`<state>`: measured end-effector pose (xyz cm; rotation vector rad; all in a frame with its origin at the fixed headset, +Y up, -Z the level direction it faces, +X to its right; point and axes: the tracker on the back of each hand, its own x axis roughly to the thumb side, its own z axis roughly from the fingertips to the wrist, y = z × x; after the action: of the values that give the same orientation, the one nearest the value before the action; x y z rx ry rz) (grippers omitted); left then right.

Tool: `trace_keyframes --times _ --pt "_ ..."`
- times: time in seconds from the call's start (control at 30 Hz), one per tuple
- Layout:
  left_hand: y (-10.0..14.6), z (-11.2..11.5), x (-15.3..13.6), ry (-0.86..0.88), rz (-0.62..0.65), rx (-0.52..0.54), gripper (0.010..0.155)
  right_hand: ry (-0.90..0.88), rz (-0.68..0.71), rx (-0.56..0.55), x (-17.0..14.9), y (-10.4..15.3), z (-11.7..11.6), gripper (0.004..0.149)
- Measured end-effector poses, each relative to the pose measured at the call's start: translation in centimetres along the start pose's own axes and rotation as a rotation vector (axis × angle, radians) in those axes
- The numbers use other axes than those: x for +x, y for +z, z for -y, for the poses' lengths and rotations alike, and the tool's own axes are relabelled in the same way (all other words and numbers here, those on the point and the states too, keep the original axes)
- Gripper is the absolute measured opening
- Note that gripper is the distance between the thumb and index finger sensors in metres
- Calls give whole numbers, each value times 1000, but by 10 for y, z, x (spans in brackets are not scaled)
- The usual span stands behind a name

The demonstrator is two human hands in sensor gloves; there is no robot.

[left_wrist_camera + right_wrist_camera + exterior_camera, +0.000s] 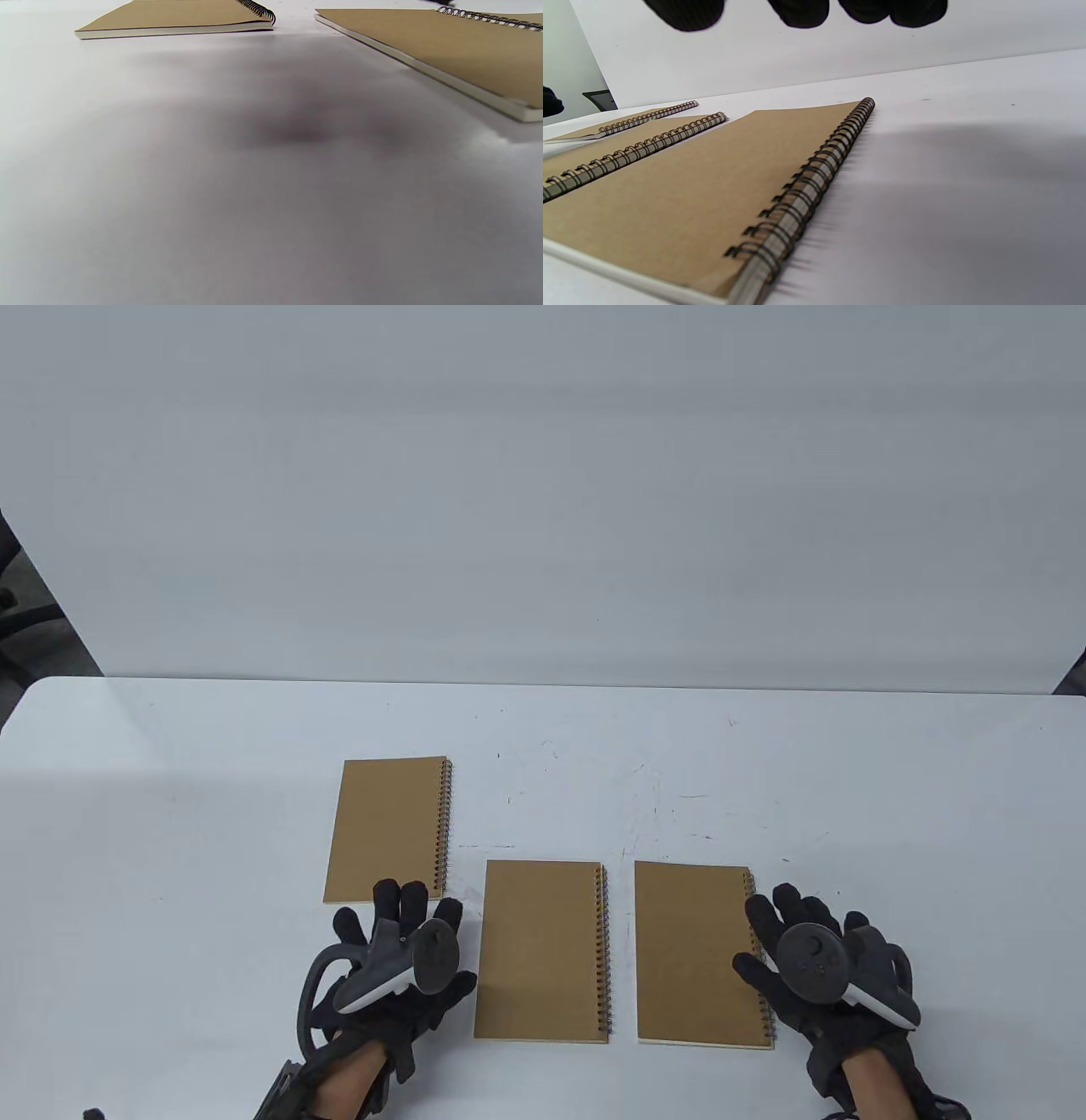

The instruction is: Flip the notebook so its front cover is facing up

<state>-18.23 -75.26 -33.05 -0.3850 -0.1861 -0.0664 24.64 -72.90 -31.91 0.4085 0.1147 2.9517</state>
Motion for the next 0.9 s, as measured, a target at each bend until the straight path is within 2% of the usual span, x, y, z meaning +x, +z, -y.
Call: trace_keyframes --times 0.23,0.67,0.9 --pt "-5 5 -2 -15 -26 -32 84 8 8 -31 1 2 6 69" --pt "-8 11 3 5 -17 -80 86 -27 -22 -21 -9 4 9 69" --pt "-9 3 24 8 32 -93 92 -54 -22 -5 -10 4 9 68"
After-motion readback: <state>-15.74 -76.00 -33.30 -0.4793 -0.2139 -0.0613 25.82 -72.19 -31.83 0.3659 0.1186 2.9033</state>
